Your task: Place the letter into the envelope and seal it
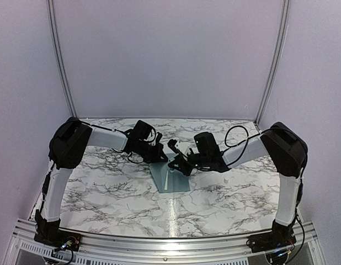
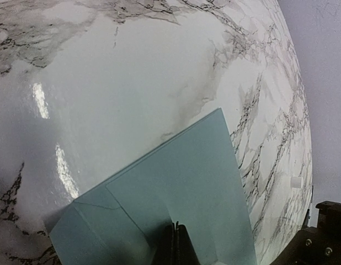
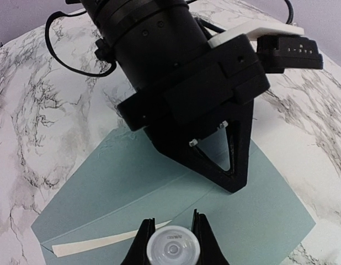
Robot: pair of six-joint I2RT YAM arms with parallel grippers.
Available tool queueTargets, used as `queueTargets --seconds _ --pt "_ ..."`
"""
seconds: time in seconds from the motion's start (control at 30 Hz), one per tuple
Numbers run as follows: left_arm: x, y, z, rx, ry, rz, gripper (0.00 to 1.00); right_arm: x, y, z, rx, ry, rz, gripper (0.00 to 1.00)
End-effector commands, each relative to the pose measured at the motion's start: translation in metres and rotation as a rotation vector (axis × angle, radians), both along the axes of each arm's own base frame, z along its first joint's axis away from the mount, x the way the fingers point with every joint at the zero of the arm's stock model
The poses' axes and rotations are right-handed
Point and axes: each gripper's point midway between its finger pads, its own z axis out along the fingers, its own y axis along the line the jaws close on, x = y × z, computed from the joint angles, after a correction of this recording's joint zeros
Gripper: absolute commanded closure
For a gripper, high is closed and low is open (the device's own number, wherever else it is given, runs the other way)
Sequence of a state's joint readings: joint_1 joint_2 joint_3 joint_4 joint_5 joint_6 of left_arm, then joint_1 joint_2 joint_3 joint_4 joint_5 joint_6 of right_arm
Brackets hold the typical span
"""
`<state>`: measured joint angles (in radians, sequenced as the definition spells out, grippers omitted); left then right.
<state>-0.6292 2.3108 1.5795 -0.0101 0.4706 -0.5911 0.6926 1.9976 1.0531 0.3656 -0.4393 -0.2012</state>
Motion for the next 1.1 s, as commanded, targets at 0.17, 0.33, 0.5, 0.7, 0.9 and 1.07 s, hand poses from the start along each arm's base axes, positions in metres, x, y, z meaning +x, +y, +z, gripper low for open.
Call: queueTargets --seconds 0.17,0.33,0.5,0.7,0.9,1.07 --pt "-0.005 0.021 -0.032 0.102 0.075 0.032 1.00 -0.032 -0.001 -0.011 -0.040 0.067 0.069 1.00" --pt "-0.007 0.020 -0.032 0.101 0.078 0.022 1.00 -0.019 0.000 -0.017 -0.050 0.050 0.024 1.00" --pt "-0.007 0.019 -0.030 0.095 0.076 0.013 1.00 -0.008 0.002 -0.017 -0.043 0.036 -0.006 1.00" --pt "-0.009 0.018 -0.031 0.092 0.080 0.006 1.00 0.008 0.002 -0.011 -0.043 -0.003 -0.044 1.00" --pt "-0.009 0.017 -0.030 0.089 0.078 0.000 1.00 0.024 0.001 -0.009 -0.041 -0.033 -0.068 1.00" --pt "-0.009 0.018 -0.031 0.091 0.079 -0.004 1.00 0.029 0.000 -0.015 -0.049 -0.029 -0.075 1.00"
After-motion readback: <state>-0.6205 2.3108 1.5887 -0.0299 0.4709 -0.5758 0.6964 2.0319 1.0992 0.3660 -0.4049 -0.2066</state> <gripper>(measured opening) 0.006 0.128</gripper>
